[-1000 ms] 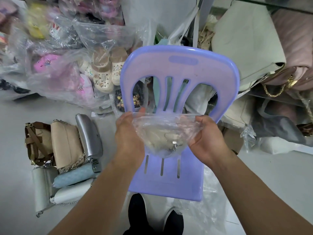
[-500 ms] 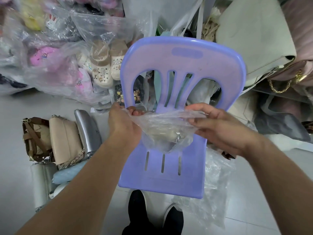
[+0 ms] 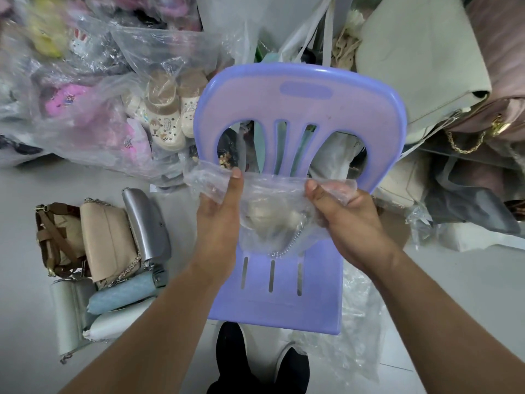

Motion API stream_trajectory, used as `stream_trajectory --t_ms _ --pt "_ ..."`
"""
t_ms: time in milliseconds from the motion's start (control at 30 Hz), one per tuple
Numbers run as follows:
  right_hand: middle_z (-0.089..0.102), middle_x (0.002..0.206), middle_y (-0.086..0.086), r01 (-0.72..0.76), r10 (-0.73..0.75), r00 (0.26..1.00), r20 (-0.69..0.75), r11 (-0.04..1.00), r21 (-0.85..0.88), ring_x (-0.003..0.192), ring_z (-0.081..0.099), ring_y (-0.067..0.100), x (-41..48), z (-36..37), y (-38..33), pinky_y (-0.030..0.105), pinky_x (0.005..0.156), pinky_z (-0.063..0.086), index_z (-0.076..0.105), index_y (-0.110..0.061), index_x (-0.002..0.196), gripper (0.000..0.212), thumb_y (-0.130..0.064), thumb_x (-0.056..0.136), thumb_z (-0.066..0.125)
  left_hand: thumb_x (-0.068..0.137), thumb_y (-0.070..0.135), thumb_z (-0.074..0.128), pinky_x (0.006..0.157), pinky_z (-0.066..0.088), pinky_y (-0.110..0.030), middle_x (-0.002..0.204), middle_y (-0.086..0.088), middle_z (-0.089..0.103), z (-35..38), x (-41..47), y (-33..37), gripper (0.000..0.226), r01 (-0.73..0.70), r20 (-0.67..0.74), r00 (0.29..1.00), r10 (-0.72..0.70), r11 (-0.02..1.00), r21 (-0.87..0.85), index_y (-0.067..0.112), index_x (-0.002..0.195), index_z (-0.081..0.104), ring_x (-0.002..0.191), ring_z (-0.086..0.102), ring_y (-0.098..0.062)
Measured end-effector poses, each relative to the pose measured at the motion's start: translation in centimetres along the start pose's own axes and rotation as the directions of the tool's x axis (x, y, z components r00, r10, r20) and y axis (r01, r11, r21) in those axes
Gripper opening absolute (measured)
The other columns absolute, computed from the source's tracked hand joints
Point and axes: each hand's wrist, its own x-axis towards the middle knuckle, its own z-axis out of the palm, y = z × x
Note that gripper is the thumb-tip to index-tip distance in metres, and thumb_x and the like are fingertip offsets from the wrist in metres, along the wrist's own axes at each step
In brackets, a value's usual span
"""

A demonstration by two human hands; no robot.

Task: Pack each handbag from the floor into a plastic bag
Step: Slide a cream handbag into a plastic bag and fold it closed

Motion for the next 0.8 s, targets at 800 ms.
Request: stream_trajectory --t_ms 800 --pt "0.046 0.075 0.004 -0.154 0.152 0.987 -0.044 0.987 -0.055 0.058 0.04 0.014 0.7 2.9 -0.6 0.013 0.049 0.037 0.026 -0.021 0.115 0.024 -0.002 0.102 0.031 0.106 0.027 0.043 0.099 0.044 -0.031 0.057 0.01 0.058 2.9 -0.5 -0.5 0.02 0.119 0.092 0.989 -0.114 0.991 -0.056 0.019 0.096 0.059 0.094 0.07 -0.011"
